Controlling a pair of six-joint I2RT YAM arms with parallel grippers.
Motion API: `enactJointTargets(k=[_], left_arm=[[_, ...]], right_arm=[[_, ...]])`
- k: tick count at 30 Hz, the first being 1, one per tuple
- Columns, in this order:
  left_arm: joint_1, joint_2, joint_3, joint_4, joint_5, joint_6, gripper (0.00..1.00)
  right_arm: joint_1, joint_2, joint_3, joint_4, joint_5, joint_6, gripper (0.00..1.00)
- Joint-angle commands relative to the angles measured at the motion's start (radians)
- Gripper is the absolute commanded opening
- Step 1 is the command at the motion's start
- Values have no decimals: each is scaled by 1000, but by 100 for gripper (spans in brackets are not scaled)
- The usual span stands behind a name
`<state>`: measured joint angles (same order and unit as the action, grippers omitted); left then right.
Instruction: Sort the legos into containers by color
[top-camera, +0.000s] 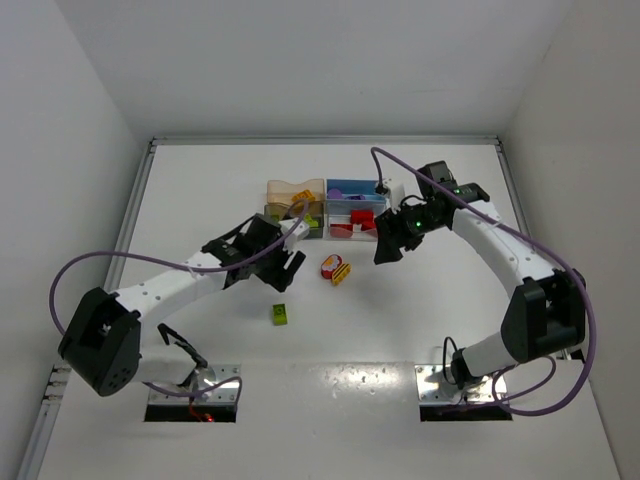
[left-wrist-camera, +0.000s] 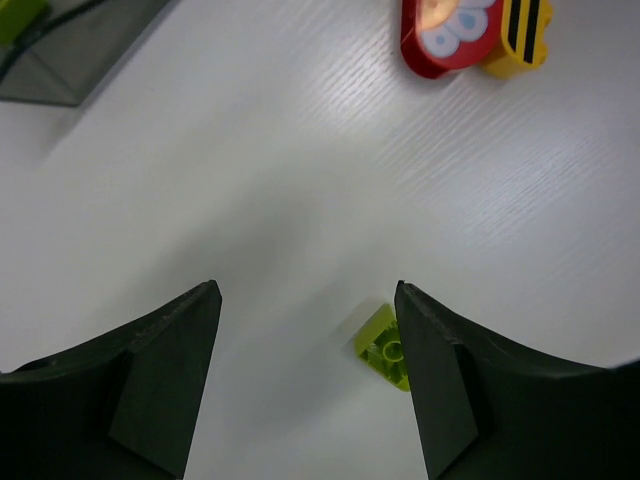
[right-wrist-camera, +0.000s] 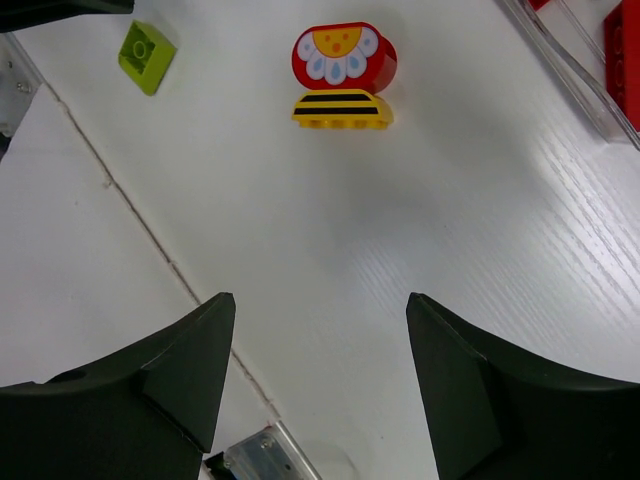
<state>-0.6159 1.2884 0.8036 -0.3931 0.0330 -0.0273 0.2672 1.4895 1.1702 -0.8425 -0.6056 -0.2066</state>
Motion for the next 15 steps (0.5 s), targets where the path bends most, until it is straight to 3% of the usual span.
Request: enactJointTargets(k=[1,15], left_arm=[[-14,43,51,-65,-21,-75,77],[-90,253,157,-299,-54,-259,68]], right_arm=[[4,5,26,11,24,-20,70],[-14,-20,26,-7,75,-20,70]])
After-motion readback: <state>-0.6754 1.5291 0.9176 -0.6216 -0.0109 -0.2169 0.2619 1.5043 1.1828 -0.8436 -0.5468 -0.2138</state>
